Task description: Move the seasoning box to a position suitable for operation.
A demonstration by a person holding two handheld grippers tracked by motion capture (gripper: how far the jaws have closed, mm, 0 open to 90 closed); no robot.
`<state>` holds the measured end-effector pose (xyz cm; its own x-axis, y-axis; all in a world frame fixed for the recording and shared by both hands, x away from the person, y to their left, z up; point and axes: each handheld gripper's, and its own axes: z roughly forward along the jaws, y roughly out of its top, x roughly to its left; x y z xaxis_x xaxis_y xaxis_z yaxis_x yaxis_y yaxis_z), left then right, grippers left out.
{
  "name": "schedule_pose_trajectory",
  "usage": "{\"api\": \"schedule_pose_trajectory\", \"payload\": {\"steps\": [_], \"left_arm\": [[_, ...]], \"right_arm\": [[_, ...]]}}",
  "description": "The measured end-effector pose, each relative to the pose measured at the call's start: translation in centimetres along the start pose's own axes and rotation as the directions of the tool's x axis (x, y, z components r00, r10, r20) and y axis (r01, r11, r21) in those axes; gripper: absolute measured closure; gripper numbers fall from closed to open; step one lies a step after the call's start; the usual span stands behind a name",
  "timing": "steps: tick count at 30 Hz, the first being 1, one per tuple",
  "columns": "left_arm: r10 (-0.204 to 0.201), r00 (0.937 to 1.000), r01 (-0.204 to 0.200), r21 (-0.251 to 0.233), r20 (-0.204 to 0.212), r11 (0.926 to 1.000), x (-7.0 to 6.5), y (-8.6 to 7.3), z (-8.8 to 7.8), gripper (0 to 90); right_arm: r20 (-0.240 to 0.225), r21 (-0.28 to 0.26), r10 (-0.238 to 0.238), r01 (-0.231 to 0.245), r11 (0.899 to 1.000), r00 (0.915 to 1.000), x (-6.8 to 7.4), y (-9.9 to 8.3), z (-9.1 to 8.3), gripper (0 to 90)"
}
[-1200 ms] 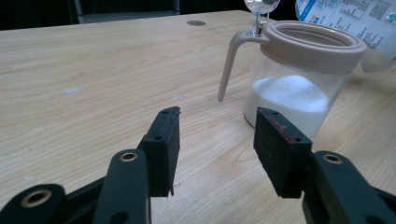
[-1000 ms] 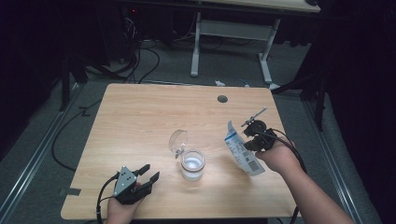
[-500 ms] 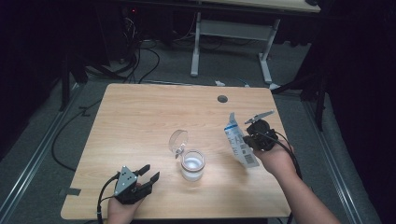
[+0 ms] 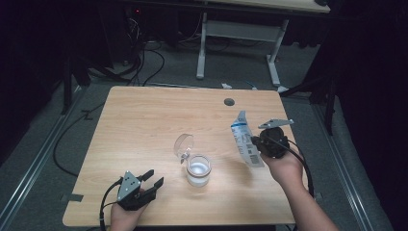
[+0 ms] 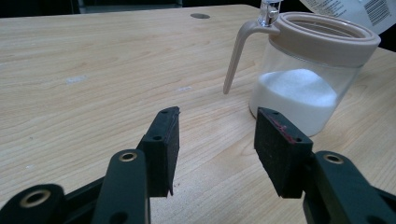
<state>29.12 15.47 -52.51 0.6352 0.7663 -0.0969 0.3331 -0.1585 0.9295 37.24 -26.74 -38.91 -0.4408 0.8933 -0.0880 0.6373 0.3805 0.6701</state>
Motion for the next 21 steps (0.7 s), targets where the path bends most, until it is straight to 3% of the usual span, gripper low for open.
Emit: {"api": "schedule_pose_trajectory", "payload": {"steps": [5, 7, 9, 12, 21], "left_arm": [[-0.005, 1.0, 0.005, 0.001, 0.0, 1.0, 0.1, -0.1, 0.1, 50.4], [-0.005, 1.0, 0.005, 0.002, 0.001, 1.0, 0.0, -0.1, 0.1, 50.4], [-0.003, 1.0, 0.003, 0.005, 0.0, 1.0, 0.0, -0.1, 0.1, 50.4], [-0.005, 1.0, 0.005, 0.006, -0.002, 1.0, 0.0, -0.2, 0.2, 50.4], [-0.01, 0.9999, 0.01, 0.007, -0.008, 0.9999, 0.2, -0.2, 0.1, 50.3]], "right_arm": [[-0.027, -0.045, 0.048, -0.05, 0.998, 0.9985, -0.2, -1.3, 0.2, 90.0], [-0.025, -0.052, 0.05, -0.051, 0.997, 0.9984, -0.2, -1.7, 0.3, 90.0], [-0.004, -0.087, 0.02, -0.02, 0.996, 0.9998, -0.1, -2.4, 0.2, 90.0], [-0.024, -0.112, 0.05, -0.052, 0.992, 0.9985, -0.2, -3.4, 0.2, 90.0], [-0.033, -0.174, 0.067, -0.072, 0.982, 0.9972, -0.4, -4.7, 0.0, 90.0]]}}
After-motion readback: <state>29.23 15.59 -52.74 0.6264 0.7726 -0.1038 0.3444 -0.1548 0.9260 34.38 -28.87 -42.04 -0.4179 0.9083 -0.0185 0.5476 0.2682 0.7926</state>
